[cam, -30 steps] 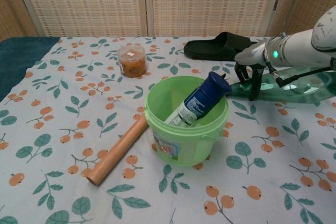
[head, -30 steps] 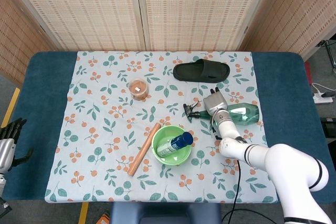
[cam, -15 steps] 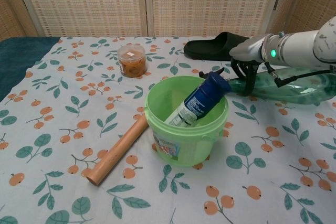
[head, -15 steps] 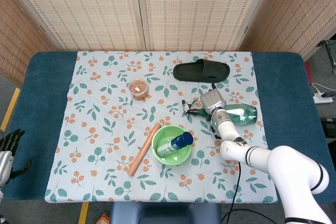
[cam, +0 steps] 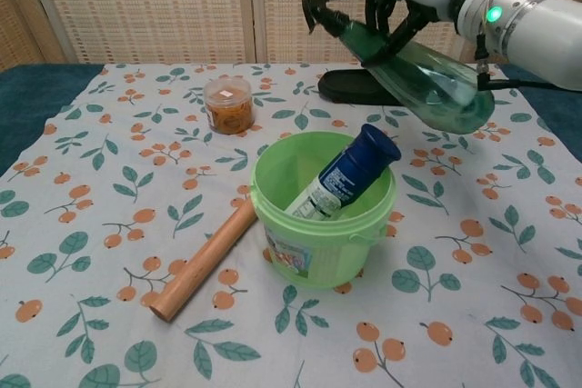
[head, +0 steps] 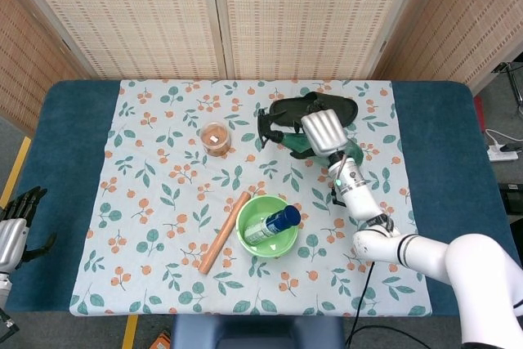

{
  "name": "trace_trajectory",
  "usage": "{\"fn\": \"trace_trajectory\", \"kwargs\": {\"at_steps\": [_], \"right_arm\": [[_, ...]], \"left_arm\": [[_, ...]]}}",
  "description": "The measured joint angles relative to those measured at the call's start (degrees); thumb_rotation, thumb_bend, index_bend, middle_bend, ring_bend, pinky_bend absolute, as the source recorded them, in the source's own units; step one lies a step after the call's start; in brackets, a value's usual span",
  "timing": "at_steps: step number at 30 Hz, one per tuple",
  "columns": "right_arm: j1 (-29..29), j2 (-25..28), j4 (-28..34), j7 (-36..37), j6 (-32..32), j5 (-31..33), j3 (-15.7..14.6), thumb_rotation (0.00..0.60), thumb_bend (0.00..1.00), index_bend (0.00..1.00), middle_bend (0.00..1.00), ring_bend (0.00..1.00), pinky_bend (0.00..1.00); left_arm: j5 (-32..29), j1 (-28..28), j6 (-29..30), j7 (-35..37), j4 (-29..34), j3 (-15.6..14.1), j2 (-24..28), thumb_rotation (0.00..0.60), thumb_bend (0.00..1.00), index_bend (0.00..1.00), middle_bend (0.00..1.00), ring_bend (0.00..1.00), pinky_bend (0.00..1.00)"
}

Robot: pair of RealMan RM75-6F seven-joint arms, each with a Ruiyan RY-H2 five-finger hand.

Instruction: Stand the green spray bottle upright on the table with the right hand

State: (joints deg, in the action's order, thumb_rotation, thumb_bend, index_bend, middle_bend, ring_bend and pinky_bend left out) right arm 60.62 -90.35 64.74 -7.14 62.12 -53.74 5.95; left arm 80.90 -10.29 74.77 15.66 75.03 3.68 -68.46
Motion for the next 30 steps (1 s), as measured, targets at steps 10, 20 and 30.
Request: {"fn": "trace_trajectory", "kwargs": {"at_steps": [10, 20, 30], "right_arm": [[-7.5, -9.4, -14.0, 52.5, 13.3, -11.9, 7.3, 0.6, 0.0, 0.76, 0.57, 0.29, 0.2], [-12.9, -23.0, -40.9, 80.1, 15.0, -19.4, 9.4, 0.6, 0.0, 0.76, 0.57, 0.29, 0.2], [-14.3, -28.1, -49.8, 80.5, 15.7, -25.9, 6.1, 0.6, 0.0, 0.76, 0.57, 0.29, 0.2]], "left_arm": [[0.4, -0.8, 0.7, 0.0, -1.8, 0.7, -2.0, 0.6, 0.33, 0.03, 0.0, 0.0, 0.08], [1.5, -1.0, 3.7, 4.0, -6.2, 1.8, -5.4, 0.6, 0.33, 0.03, 0.0, 0.0, 0.08], [2.5, -0.7, 7.1, 7.9, -9.2, 2.7, -7.5, 0.6, 0.33, 0.03, 0.0, 0.0, 0.08]]}}
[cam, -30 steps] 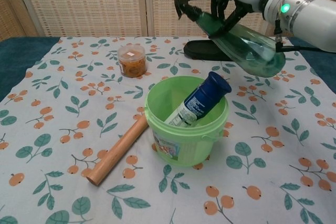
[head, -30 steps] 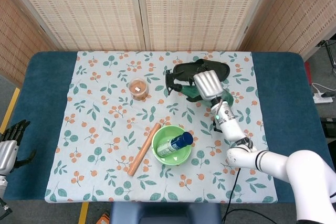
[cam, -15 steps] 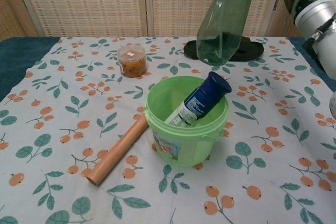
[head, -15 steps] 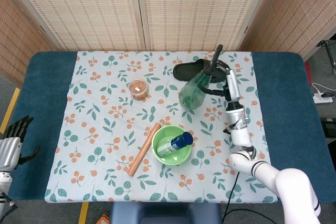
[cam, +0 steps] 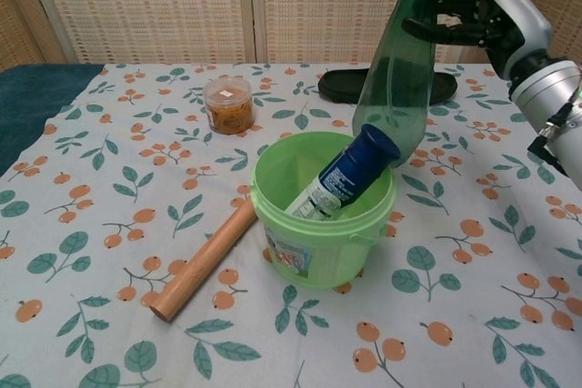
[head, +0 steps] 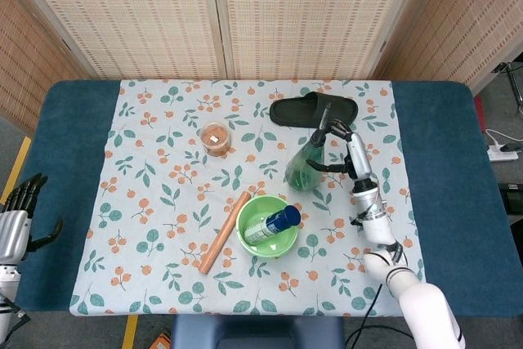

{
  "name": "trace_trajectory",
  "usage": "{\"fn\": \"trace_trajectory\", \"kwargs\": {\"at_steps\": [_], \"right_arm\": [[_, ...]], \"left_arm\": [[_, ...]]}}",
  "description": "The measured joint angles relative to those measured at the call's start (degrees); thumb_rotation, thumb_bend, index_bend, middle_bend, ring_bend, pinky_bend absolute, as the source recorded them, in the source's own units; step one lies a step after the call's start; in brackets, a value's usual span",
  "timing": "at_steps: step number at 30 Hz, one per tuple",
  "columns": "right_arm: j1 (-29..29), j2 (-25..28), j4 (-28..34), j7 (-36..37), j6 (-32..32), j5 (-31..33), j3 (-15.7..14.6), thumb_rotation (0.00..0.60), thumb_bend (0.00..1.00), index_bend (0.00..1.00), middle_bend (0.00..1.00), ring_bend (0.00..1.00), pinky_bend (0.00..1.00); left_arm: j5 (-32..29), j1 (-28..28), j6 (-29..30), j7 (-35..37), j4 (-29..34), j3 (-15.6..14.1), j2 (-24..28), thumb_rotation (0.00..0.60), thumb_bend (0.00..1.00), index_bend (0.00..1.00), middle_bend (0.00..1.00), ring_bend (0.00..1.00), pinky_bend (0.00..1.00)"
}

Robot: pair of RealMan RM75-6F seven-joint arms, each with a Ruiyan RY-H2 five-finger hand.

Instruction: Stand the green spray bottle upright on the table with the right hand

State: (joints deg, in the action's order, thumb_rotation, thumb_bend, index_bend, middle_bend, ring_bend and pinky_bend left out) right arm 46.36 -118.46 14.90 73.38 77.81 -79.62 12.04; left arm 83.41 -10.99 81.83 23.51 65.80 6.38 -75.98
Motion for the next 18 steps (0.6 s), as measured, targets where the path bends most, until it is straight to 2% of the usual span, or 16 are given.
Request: {"fn": "trace_trajectory", "kwargs": {"at_steps": [13, 18], "right_arm": [[-1.0, -1.3, -2.4, -1.6, -1.2, -1.9, -1.5, 0.6, 0.0, 0.76, 0.57, 0.29, 0.21], [-1.1, -1.3, -2.5, -1.9, -1.3, -2.4, -1.9, 0.6, 0.0, 0.72, 0.57, 0.28, 0.21]], "left_arm": [[0.5, -0.4, 0.7, 3.0, -2.1, 0.4, -0.9, 0.6, 0.32, 0.03, 0.01, 0.0, 0.08], [0.5, -0.6, 0.7, 3.1, -1.5, 0.5, -0.6, 0.6, 0.32, 0.03, 0.01, 0.0, 0.08]]}}
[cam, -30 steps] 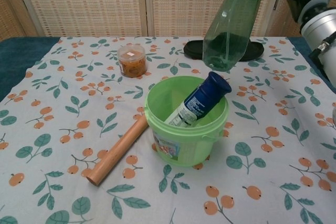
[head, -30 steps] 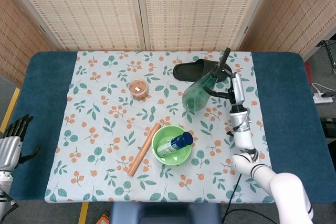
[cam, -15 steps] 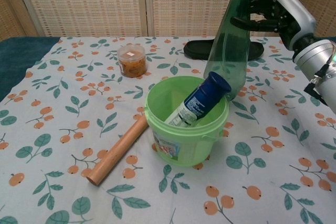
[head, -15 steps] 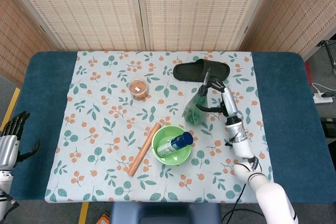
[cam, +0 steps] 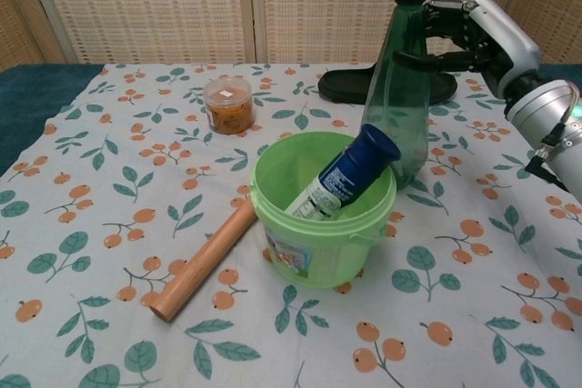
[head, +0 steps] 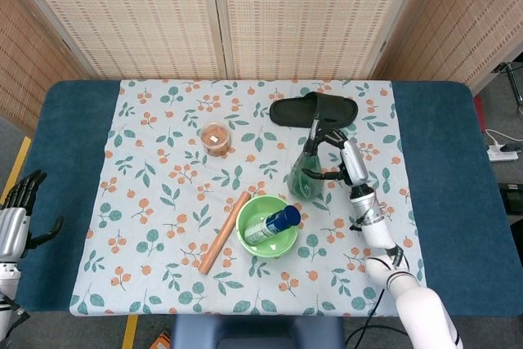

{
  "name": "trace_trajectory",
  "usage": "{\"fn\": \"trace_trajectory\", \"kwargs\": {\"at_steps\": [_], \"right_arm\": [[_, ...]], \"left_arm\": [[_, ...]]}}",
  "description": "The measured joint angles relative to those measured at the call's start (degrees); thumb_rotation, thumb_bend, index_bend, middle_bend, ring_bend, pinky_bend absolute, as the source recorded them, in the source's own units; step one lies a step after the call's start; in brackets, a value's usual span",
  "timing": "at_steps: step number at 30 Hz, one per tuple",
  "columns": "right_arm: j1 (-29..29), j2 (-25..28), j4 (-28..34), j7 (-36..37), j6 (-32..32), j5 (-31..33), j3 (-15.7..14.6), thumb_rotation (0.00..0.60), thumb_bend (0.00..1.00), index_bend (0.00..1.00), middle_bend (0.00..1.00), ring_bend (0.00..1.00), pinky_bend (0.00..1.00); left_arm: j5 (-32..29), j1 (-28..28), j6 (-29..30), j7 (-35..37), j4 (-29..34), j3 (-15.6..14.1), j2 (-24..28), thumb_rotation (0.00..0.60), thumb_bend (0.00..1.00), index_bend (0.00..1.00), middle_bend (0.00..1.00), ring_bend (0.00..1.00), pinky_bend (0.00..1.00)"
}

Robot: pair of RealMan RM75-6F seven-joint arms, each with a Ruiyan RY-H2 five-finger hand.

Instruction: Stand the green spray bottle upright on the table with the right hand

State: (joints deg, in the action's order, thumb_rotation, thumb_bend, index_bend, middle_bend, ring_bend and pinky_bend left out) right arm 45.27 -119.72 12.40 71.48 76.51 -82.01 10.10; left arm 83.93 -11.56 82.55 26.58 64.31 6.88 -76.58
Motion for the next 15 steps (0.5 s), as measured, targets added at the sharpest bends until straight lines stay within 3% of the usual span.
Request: {"fn": "trace_trajectory", "kwargs": {"at_steps": [7, 15], "right_arm": [[-0.3, 0.1, -0.1, -0.2, 0.1, -0.9, -0.8, 0.6, 0.0, 0.59, 0.56, 0.22, 0.21], [-0.4, 1.4, 0.6, 0.0, -0.9, -2.7, -2.6, 0.6, 0.0, 0.23, 0.33, 0.04, 0.16]], "left_arm": [[0.2, -0.1, -0.1, 0.6, -0.1, -0.2, 0.1, 0.6, 0.32, 0.03, 0.01, 0.0, 0.08], [0.4, 0.0, 0.2, 1.1, -0.4, -0.4, -0.1, 0.6, 0.32, 0.03, 0.01, 0.0, 0.08]]}}
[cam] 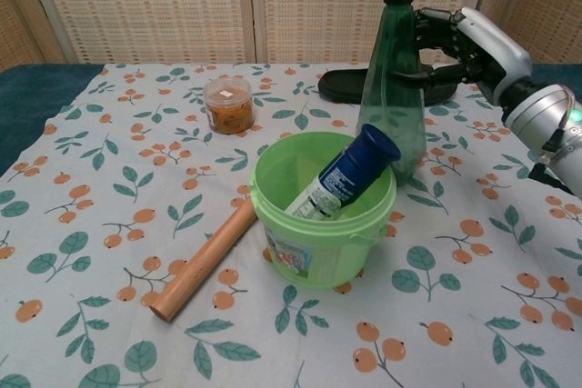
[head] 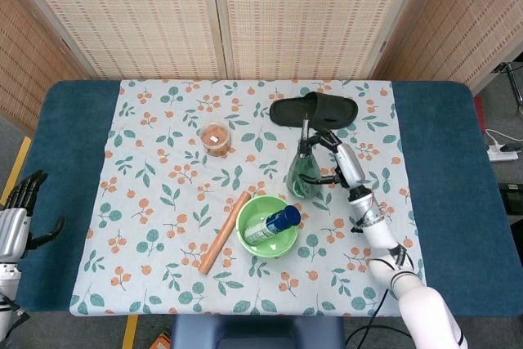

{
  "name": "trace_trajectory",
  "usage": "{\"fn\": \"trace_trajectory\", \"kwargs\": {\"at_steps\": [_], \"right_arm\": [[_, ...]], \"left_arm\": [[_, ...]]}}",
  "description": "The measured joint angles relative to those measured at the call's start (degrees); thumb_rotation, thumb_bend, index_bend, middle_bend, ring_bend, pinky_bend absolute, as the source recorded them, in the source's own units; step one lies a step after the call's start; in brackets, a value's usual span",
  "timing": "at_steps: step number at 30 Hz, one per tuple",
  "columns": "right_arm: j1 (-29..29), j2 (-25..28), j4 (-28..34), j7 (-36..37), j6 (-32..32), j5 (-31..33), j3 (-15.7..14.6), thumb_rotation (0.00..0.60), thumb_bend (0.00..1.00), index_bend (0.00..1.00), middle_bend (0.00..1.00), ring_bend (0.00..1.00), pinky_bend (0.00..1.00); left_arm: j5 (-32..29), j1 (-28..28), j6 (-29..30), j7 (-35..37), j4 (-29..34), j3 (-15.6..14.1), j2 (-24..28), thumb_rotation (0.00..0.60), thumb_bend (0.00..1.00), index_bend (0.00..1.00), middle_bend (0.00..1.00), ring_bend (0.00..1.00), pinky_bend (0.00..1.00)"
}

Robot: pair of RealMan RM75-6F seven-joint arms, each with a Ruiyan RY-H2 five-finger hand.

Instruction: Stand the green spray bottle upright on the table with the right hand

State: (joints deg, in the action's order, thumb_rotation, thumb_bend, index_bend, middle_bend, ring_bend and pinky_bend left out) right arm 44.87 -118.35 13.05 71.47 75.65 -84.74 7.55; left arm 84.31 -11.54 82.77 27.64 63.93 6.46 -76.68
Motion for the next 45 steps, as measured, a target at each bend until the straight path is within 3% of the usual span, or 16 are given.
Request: {"fn": "trace_trajectory", "kwargs": {"at_steps": [6, 11, 31, 40, 43, 45], "right_arm": [[0.1, 1.7, 1.5, -0.6, -0.3, -1.3, -1.2, 0.6, 0.0, 0.06, 0.22, 0.0, 0.1], [-0.4, 3.3, 3.6, -0.8, 0.2, -1.6, -1.4, 0.6, 0.0, 0.0, 0.19, 0.0, 0.1], [-4.3, 6.2, 8.1, -3.3, 0.7, -2.3, -2.3, 0.6, 0.0, 0.0, 0.19, 0.0, 0.1], [-9.0, 9.0, 11.4, -2.5, 5.1, -2.0, -2.2, 0.6, 0.0, 0.0, 0.19, 0.0, 0.09], [-10.1, 10.9, 13.2, -1.2, 8.1, -2.1, -1.9, 0.6, 0.0, 0.04, 0.19, 0.0, 0.09], [-10.6, 12.6, 14.6, -0.1, 10.5, -2.0, -1.2, 0.6, 0.0, 0.14, 0.19, 0.0, 0.09]], "left_arm": [[0.4, -0.1, -0.1, 0.0, -0.3, -0.4, -0.2, 0.6, 0.32, 0.03, 0.01, 0.0, 0.08], [0.6, 0.0, 0.5, 0.0, -0.1, -0.5, -0.3, 0.6, 0.32, 0.03, 0.01, 0.0, 0.09], [1.6, 0.1, 1.5, 0.6, 0.9, -0.9, 0.3, 0.6, 0.32, 0.03, 0.01, 0.0, 0.09], [2.2, -0.2, 2.2, -0.1, 1.5, -0.7, 0.4, 0.6, 0.32, 0.03, 0.01, 0.0, 0.09], [2.4, -0.5, 2.4, -0.7, 2.1, -0.7, 0.4, 0.6, 0.32, 0.03, 0.01, 0.0, 0.09], [2.4, -0.5, 2.4, -0.9, 2.4, -0.7, 0.5, 0.6, 0.32, 0.03, 0.01, 0.0, 0.09]]}}
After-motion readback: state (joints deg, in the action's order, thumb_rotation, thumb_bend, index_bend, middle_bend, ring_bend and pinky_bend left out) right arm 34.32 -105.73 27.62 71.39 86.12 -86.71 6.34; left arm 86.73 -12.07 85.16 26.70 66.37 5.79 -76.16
